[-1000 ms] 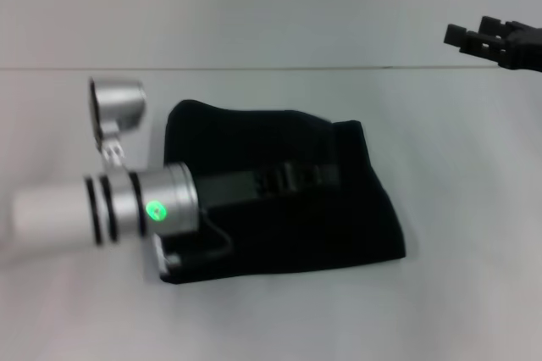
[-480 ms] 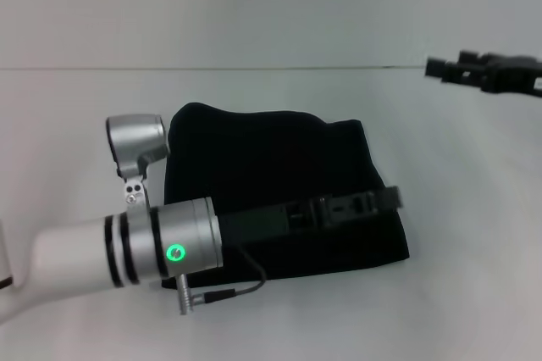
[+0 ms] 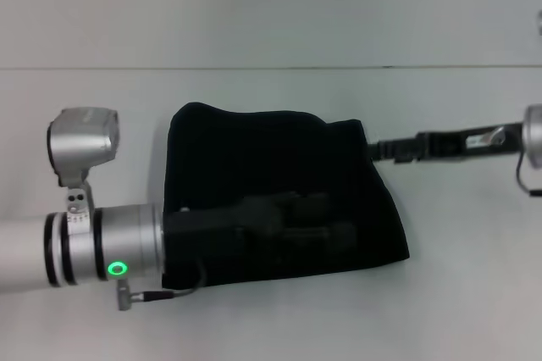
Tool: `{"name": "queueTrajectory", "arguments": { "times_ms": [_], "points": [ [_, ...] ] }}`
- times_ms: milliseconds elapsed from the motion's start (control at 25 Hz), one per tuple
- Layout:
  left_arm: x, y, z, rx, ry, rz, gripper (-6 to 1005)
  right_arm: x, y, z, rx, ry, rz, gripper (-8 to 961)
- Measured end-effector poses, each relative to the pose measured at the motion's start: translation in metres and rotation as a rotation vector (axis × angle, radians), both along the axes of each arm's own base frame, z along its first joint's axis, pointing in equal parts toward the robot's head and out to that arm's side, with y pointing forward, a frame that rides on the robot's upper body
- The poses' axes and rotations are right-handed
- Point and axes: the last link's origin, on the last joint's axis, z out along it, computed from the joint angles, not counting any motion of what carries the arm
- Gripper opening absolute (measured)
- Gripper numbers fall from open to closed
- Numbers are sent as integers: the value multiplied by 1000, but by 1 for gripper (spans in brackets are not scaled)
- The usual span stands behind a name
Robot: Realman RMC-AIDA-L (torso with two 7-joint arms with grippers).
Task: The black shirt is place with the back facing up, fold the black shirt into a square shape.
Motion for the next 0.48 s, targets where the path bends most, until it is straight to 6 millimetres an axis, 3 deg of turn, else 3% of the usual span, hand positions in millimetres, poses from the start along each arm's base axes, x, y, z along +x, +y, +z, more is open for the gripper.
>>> {"name": "queueTrajectory", "arguments": {
  "times_ms": [200, 480],
  "points": [
    [-10, 6, 8, 41, 75, -14, 880, 3, -6, -24, -43, -2, -53, 900],
    [-19, 11, 20, 73, 141, -35, 939, 2, -9, -46, -37, -14, -70, 899]
  ]
}}
